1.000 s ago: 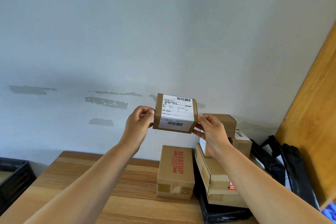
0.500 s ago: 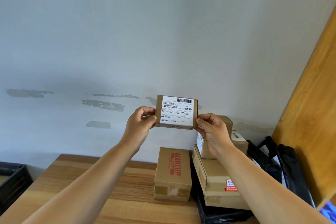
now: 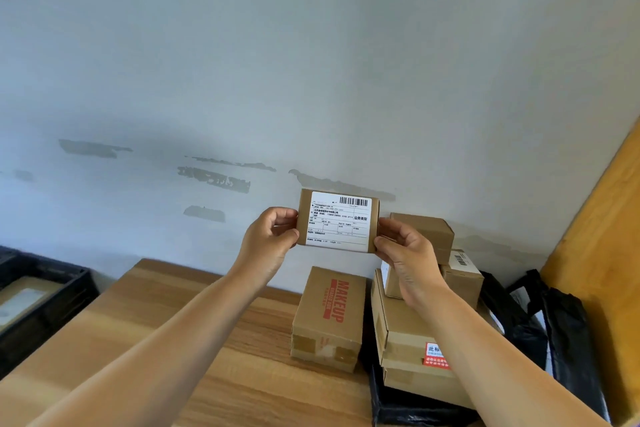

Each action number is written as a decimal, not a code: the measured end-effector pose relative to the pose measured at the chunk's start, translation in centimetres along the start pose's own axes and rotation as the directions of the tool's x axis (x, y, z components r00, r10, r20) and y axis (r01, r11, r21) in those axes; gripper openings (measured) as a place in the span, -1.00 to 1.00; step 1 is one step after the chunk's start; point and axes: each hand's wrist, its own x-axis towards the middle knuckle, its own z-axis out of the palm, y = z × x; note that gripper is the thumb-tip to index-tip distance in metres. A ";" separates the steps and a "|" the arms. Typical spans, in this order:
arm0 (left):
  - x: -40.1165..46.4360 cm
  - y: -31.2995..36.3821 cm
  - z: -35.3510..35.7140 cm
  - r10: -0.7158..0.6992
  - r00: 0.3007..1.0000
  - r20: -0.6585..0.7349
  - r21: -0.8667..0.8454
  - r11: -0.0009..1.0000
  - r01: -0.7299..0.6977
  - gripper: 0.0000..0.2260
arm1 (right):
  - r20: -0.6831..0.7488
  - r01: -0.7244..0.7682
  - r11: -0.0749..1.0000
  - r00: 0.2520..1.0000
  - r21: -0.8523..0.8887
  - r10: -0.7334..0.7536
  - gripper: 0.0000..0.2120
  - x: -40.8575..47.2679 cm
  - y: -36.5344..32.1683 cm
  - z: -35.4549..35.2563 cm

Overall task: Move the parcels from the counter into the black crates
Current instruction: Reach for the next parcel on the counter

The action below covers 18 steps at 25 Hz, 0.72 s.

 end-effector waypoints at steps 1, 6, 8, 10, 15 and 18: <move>-0.5 -0.4 -0.2 -0.016 0.999 -0.028 0.015 1.000 0.016 -0.75 | 0.030 -0.017 1.000 0.999 -0.015 0.017 -0.69 0.0 0.6 0.1; -3.0 -2.5 -2.7 -0.135 0.976 -0.171 0.016 0.990 0.140 -0.76 | 0.161 -0.148 0.989 0.976 -0.002 0.146 -0.74 -0.7 3.8 2.9; -4.3 -3.1 -4.7 -0.171 0.961 -0.219 0.018 0.984 0.179 -0.75 | 0.203 -0.182 0.983 0.962 -0.028 0.184 -0.74 -1.4 4.9 5.0; -6.0 -3.6 -7.1 -0.193 0.948 -0.253 0.022 0.979 0.205 -0.76 | 0.245 -0.210 0.977 0.946 -0.027 0.210 -0.74 -2.9 5.6 7.4; -10.4 -4.5 -15.2 -0.194 0.919 -0.344 0.020 0.977 0.214 -0.72 | 0.372 -0.188 0.980 0.907 -0.063 0.198 -0.75 -7.8 5.3 14.5; -13.8 -4.5 -21.6 -0.220 0.885 -0.409 -0.042 0.974 0.223 -0.75 | 0.440 -0.175 0.981 0.876 -0.088 0.196 -0.75 -11.9 5.2 20.2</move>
